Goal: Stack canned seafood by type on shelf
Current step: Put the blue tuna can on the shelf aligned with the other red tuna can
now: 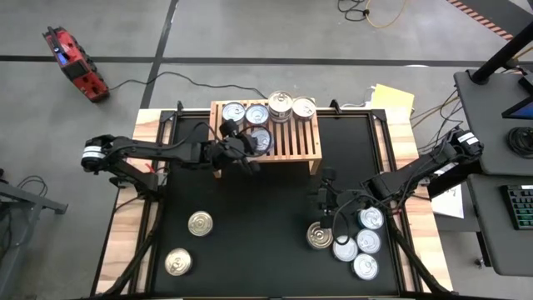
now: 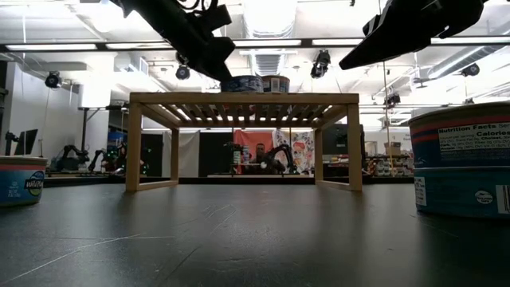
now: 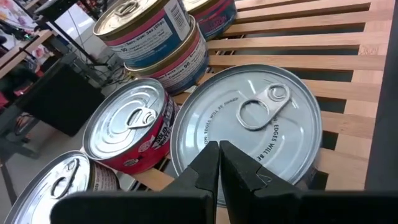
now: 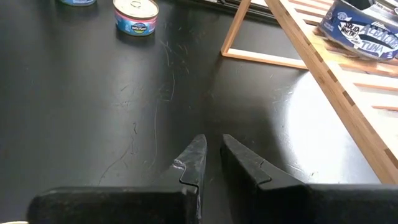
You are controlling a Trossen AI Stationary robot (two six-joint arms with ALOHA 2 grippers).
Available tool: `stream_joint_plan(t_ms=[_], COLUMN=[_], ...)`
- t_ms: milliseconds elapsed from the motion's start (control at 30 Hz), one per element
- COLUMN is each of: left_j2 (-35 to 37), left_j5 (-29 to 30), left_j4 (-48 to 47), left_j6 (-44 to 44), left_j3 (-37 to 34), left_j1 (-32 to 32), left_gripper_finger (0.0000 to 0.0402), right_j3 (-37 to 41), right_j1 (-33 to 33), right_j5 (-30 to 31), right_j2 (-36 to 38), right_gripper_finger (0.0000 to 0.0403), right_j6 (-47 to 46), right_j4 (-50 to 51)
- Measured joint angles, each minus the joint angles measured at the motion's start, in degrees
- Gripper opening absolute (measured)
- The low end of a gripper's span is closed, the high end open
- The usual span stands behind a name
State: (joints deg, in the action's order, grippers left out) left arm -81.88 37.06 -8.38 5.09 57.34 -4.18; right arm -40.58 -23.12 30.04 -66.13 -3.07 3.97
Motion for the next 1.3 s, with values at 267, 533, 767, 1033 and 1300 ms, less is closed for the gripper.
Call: stream_joint_plan(t_ms=[267, 533, 767, 1033, 1300], left_j2=[1.5, 2.07, 2.05, 1.89, 1.25], left_j5=[-0.26, -7.77, -12.72, -12.63, -12.07], left_j4=[-0.13, 0.34, 2.81, 2.15, 2.3], left_j6=[-0.05, -0.06, 3.54, 5.53, 5.87], left_j3=[-0.07, -0.07, -0.07, -0.07, -0.07], left_j1=[0.17, 0.37, 0.18, -0.22, -0.64], left_gripper_finger=[0.0, 0.0, 0.0, 0.0, 0.0], right_j3=[0.0, 0.19, 0.33, 0.33, 0.33], right_j1=[-0.01, -0.01, -0.01, -0.01, 0.01], right_j5=[0.0, 0.0, 0.0, 0.0, 0.0], right_j2=[0.0, -0.02, -0.02, -0.02, -0.02], right_gripper_finger=[0.0038, 0.0038, 0.0038, 0.0038, 0.0038], right_j6=[0.0, 0.02, 0.02, 0.02, -0.35], right_j4=[0.02, 0.0, 0.02, 0.0, -0.01])
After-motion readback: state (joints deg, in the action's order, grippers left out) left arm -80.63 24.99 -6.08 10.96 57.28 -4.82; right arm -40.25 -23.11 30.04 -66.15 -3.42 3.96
